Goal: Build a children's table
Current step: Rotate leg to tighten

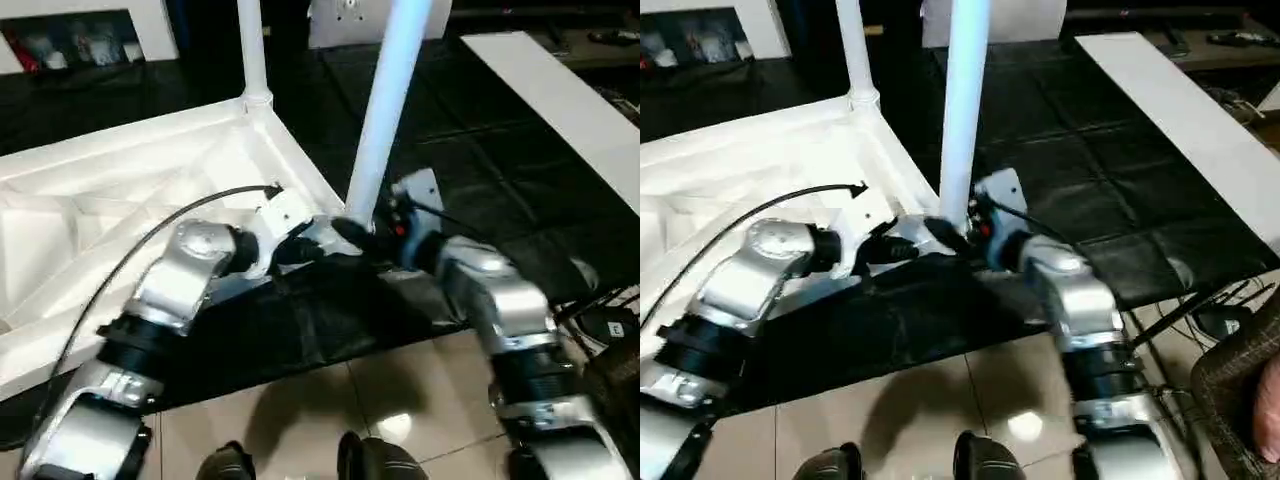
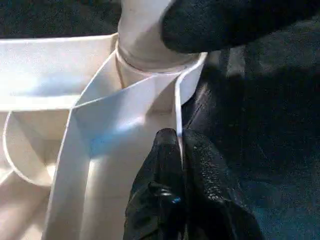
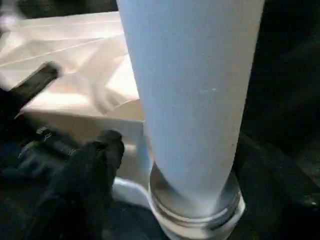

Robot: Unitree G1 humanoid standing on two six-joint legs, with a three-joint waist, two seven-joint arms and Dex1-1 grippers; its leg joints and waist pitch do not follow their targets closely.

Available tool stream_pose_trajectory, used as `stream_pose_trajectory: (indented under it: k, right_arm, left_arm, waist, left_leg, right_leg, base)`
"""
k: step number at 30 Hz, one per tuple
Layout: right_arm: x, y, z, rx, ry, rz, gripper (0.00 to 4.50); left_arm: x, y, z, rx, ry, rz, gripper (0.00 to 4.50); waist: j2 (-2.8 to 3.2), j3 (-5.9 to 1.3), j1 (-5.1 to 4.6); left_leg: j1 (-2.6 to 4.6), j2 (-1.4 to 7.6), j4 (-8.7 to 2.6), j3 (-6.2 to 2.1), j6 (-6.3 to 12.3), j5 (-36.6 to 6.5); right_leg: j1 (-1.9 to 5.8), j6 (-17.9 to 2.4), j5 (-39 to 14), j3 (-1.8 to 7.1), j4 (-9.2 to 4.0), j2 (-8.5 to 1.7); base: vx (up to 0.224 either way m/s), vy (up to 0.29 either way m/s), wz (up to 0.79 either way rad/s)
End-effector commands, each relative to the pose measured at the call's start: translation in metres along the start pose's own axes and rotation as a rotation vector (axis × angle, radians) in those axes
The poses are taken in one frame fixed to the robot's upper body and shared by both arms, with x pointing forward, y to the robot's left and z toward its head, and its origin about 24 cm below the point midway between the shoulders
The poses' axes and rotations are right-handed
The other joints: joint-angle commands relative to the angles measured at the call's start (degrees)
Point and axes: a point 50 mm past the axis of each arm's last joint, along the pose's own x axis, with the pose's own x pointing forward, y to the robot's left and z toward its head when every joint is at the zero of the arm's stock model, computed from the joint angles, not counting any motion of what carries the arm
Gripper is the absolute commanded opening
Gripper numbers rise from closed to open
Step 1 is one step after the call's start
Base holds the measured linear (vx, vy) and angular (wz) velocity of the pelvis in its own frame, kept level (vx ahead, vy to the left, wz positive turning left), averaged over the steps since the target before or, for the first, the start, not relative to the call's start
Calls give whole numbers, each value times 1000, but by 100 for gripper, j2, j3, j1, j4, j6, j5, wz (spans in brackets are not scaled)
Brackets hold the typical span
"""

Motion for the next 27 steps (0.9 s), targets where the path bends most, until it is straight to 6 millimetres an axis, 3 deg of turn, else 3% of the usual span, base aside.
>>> stream_pose_trajectory:
  k: [1, 3, 4, 8, 11, 15, 16, 19, 23, 27]
  right_arm:
    - [-7, 8, -6, -30, 36, 176, 400]
    - [-16, 5, -8, -92, 80, 254, 409]
    - [-19, 3, -9, -128, 99, 288, 418]
    - [-29, 0, -8, -173, 129, 424, 447]
    - [-35, -2, -12, -305, 189, 495, 447]
    - [-40, -1, -7, -233, 161, 596, 447]
    - [-45, 1, -2, -208, 151, 687, 447]
    - [-47, 2, -1, -199, 156, 727, 447]
    - [-48, 6, -2, -192, 161, 810, 413]
    - [-46, 7, -4, -181, 165, 844, 381]
  left_arm:
    - [-3, -8, -10, 30, 15, -107, 0]
    - [-9, -10, -13, 81, 7, -183, 0]
    - [-12, -12, -14, 89, 17, -217, 0]
    - [-19, -17, -19, 165, 37, -346, 0]
    - [-24, -22, -23, 197, 52, -436, 0]
    - [-27, -26, -26, 229, 71, -511, 0]
    - [-29, -30, -27, 262, 90, -565, 0]
    - [-29, -31, -28, 280, 100, -587, 0]
    - [-27, -36, -28, 315, 103, -648, 0]
    - [-24, -40, -25, 332, 93, -683, 0]
  waist:
    - [67, -460, 66]
    - [78, -440, 77]
    - [67, -421, 107]
    - [64, -382, 164]
    - [64, -401, 217]
    - [60, -404, 286]
    - [42, -405, 290]
    - [41, -397, 313]
    - [30, -383, 330]
    - [27, -390, 347]
  left_leg:
    - [10, 83, -198, -14, 798, 24]
    - [19, 102, -202, -1, 831, -166]
    - [29, 120, -218, -8, 749, -444]
    - [69, 154, -240, 2, 567, -750]
    - [99, 171, -229, 21, 506, -696]
    - [75, 181, -220, 21, 601, -627]
    - [74, 169, -215, 19, 631, -641]
    - [76, 183, -214, 18, 640, -695]
    - [70, 180, -224, 13, 516, -862]
    - [69, 176, -224, 13, 477, -790]
  right_leg:
    - [523, -1619, 1116, 327, -210, -388]
    - [512, -1654, 820, 321, -232, -403]
    - [510, -1587, 259, 314, -280, -422]
    - [453, -1497, -490, 333, -337, -437]
    - [424, -1523, -379, 337, -307, -424]
    - [437, -1571, -223, 338, -266, -425]
    - [442, -1573, -258, 332, -273, -422]
    - [425, -1533, -449, 331, -282, -429]
    - [411, -1404, -936, 334, -333, -449]
    - [404, -1369, -960, 339, -332, -443]
  base:
    - [0, 0, 0]
    - [0, 0, 0]
    - [0, 0, 0]
    - [0, 0, 0]
    - [0, 0, 0]
    - [0, 0, 0]
    - [0, 0, 0]
    - [0, 0, 0]
    - [0, 0, 0]
    - [0, 0, 0]
